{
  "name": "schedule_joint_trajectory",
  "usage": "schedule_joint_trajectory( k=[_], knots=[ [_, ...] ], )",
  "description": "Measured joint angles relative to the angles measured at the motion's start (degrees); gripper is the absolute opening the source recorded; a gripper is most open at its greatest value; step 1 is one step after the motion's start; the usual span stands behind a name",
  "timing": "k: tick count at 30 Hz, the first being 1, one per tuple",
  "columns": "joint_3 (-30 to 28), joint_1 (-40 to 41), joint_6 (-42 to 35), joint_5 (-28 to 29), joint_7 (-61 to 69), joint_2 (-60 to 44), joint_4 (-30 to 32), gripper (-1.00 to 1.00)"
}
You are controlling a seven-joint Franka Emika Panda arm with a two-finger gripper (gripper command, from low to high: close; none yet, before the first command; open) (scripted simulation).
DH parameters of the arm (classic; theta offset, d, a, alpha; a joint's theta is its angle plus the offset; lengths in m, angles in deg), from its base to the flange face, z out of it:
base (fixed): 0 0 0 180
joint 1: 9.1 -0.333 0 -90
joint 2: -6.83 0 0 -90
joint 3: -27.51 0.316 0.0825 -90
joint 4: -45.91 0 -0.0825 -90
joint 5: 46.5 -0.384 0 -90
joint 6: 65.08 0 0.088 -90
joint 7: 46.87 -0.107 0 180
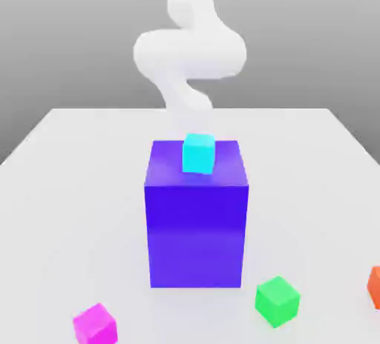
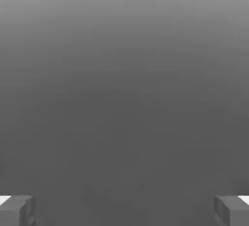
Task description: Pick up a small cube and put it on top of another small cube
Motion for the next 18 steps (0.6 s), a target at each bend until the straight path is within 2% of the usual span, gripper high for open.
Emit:
schedule_joint_trajectory(
  k=[10, 18],
  knots=[
    [-14.2, -10.6, 2.7, -13.5, 25.4, -21.2, 0.2, 0.00],
    [-18.7, -12.2, 4.8, -24.0, 45.2, -37.9, 0.3, 0.00]
  ],
)
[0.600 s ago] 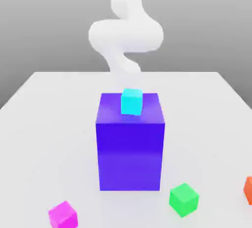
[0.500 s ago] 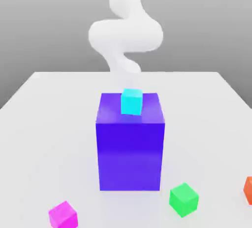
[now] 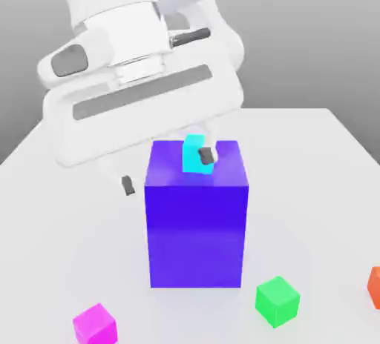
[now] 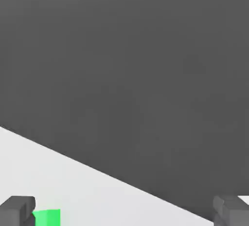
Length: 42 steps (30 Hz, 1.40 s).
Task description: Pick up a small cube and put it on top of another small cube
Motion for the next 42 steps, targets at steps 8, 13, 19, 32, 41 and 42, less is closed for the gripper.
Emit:
schedule_joint_trajectory(
  k=[8, 13, 19, 32, 41, 42],
  knots=[
    [-0.1, 2.4, 4.8, -3.0, 14.8, -13.6, 0.8, 0.00],
    [-1.0, 3.7, 9.7, 0.3, 20.7, -19.5, 1.9, 0.00],
    [-1.8, 4.9, 16.9, 4.1, 25.4, -26.0, 2.3, 0.00],
    [-0.8, 5.8, 17.7, 3.5, 26.2, -27.4, 2.0, -1.00],
    [2.2, -0.2, 8.3, 9.3, 29.1, -19.2, 2.1, -1.00],
    [2.9, -1.1, 7.7, 10.1, 29.6, -18.2, 2.1, -1.00]
  ],
)
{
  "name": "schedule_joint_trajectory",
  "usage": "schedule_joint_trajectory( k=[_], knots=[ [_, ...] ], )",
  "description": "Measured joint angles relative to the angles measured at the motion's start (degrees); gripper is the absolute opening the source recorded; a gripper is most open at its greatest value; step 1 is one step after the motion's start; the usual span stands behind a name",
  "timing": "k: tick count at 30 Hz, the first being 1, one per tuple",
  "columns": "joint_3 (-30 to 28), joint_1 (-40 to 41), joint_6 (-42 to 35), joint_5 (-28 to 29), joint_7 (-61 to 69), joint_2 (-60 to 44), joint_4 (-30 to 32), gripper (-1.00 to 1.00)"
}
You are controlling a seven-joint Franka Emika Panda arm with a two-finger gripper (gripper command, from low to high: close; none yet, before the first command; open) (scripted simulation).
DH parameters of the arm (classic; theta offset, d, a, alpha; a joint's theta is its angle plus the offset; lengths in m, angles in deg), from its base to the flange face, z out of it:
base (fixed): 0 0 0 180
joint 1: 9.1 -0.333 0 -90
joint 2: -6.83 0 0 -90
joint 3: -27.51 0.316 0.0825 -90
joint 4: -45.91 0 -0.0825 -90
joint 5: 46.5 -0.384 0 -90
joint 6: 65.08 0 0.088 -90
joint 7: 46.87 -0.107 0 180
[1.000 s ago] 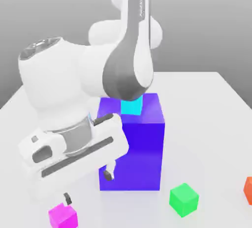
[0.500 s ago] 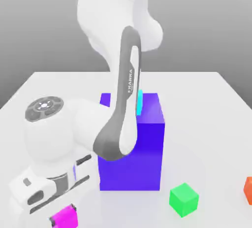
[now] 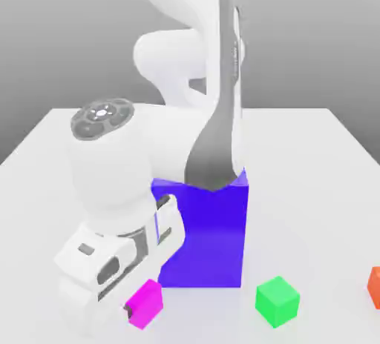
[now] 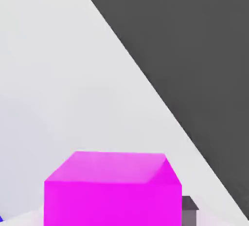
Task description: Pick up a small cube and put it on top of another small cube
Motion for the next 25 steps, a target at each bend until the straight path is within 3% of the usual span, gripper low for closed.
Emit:
schedule_joint_trajectory(
  k=[5, 12, 16, 21, 22, 25],
  knots=[
    [3.3, -5.0, -1.9, 5.4, 1.8, 5.8, 0.9, -1.00],
    [7.9, -14.0, 1.7, 14.1, 0.6, 12.9, 7.9, -1.00],
    [7.9, -14.2, 5.3, 14.5, -1.4, 10.9, 11.4, -1.00],
    [9.6, -13.2, 12.6, 10.9, 0.9, 3.3, 11.4, -1.00],
    [10.1, -12.8, 14.0, 10.1, 1.4, 1.7, 11.3, 1.00],
    [10.1, -12.8, 14.0, 10.1, 1.4, 1.7, 11.3, 1.00]
  ],
)
